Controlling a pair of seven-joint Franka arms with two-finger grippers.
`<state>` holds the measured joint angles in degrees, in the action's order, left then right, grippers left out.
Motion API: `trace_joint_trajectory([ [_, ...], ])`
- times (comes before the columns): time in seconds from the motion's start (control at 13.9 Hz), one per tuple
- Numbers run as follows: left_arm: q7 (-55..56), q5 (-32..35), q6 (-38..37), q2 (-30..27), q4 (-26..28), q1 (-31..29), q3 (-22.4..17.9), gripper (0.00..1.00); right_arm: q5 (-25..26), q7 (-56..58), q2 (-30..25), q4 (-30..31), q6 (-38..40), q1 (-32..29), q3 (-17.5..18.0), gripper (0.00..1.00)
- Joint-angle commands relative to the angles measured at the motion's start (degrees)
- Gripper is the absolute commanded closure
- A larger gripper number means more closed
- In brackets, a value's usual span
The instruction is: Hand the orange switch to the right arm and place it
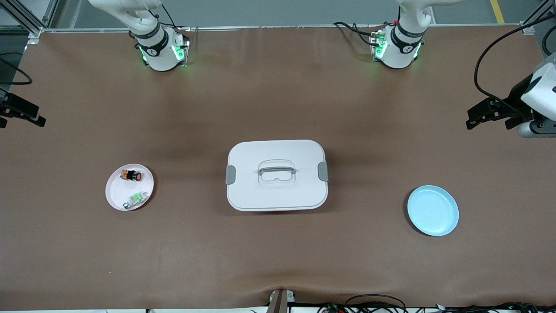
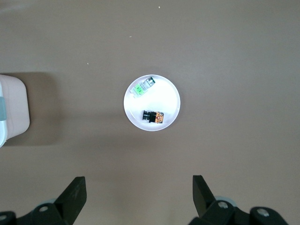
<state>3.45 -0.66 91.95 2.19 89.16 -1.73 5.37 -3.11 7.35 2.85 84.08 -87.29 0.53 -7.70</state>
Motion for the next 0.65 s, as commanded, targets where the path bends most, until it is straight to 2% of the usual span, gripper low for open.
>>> trace_joint_trajectory([
  [0.0,0.0,0.7,-1.3,0.7,-1.7,-0.2,0.2,0.0,-0.1,-0.4,-1.7,1.7,-1.0,0.3,-0.4,0.0],
  [0.29,0.0,0.7,-1.3,0.7,-1.6,-0.1,0.2,0.0,0.6,-0.4,-0.9,-0.2,-1.0,0.3,-0.4,0.0],
  [0.36,0.0,0.7,-1.3,0.7,-1.6,-0.1,0.2,0.0,3.0,-0.5,-0.9,-0.3,-1.0,0.3,0.8,0.0],
  [0.51,0.0,0.7,-1.3,0.7,-1.6,-0.1,0.2,0.0,10.2,-0.6,-1.0,-0.4,-1.0,0.1,6.5,0.0],
  [0.58,0.0,0.7,-1.3,0.7,-1.6,-0.1,0.2,0.0,12.2,-1.1,-1.0,-0.3,-1.0,-0.1,8.3,0.0],
])
